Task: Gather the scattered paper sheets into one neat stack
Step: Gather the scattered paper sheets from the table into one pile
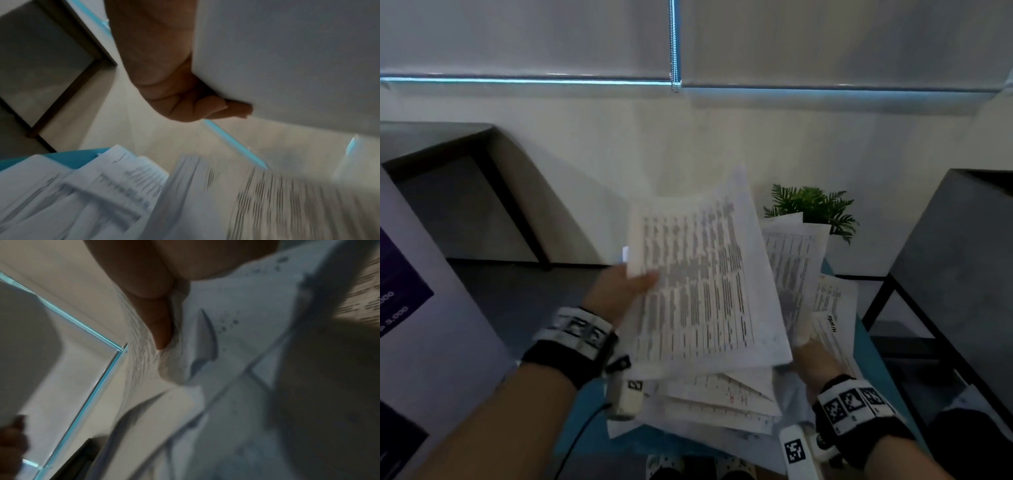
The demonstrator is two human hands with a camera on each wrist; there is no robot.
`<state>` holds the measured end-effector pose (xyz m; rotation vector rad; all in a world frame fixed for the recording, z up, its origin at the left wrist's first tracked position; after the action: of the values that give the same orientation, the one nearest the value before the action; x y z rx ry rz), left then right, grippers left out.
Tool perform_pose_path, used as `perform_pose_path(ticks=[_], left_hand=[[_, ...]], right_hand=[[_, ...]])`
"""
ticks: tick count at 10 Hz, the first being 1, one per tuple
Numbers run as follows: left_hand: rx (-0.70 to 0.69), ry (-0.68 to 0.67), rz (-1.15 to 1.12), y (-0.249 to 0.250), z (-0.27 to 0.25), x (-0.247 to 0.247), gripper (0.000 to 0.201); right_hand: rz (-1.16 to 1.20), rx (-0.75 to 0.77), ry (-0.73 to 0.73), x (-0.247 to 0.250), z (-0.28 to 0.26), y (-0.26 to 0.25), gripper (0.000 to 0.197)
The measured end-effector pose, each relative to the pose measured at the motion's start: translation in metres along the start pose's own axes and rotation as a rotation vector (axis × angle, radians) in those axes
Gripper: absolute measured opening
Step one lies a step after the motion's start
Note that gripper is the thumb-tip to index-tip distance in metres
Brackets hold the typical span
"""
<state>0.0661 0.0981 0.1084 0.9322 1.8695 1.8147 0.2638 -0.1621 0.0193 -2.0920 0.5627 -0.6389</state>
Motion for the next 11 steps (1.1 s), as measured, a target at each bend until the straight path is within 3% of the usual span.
perform_pose_path(ticks=[1, 2, 3, 4, 5, 6, 7, 8, 9, 10, 11], left_hand=[[0.031, -0.06, 0.173, -0.033, 0.001, -0.043, 0.035], [0.026, -0.023, 0.121, -0.049, -0.004, -0.054, 0.036], [-0.018, 0.046, 0.126, -0.052, -0.006, -0.054, 0.029], [0.049, 0.184, 0.104, -0.066, -0.008, -0.04, 0.059], [0.274, 0.017, -0.171, -0.103, -0.006, -0.044, 0.1], [0.419, -0.268, -0.285, -0.122, -0.021, -0.059, 0.077], [0.33, -0.279, -0.23, -0.12, -0.021, -0.057, 0.064], [0.21, -0.122, -0.219, -0.107, -0.02, -0.049, 0.054], [0.142, -0.135, -0.347, -0.093, -0.025, -0.053, 0.076], [0.188, -0.377, -0.624, -0.088, -0.038, -0.062, 0.08], [0.244, -0.49, -0.544, -0.096, -0.051, -0.066, 0.088]], right_hand=[[0.04, -0.01, -0.044, 0.0, -0.008, -0.005, 0.021], [0.103, -0.007, -0.092, 0.001, -0.01, -0.001, 0.035], [-0.082, -0.041, -0.095, 0.004, 0.026, 0.031, 0.034], [-0.142, -0.007, -0.132, -0.003, 0.017, 0.023, 0.028], [-0.102, -0.028, -0.191, -0.007, 0.008, 0.018, 0.019], [0.007, -0.007, -0.219, -0.013, -0.001, 0.014, 0.023], [0.345, 0.024, -0.303, -0.021, 0.003, 0.024, 0.046], [0.375, 0.048, -0.378, -0.032, 0.001, 0.026, 0.051], [0.196, 0.179, -0.217, -0.029, 0.002, 0.016, 0.033], [0.228, 0.214, -0.095, -0.018, 0.004, 0.013, 0.027], [0.25, 0.244, -0.097, -0.016, 0.003, 0.0, 0.025]])
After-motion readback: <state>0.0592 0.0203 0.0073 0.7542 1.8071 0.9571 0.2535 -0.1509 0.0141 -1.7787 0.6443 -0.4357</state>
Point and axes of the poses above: each hand's wrist, its own z-axis towards the middle knuckle, its own x-axis out of the back of the hand, y = z × x, the point moved 8 cm from there along z, towards the middle knuckle, and after that the axes turned 9 degrees about -y, right-handed, at the moved point
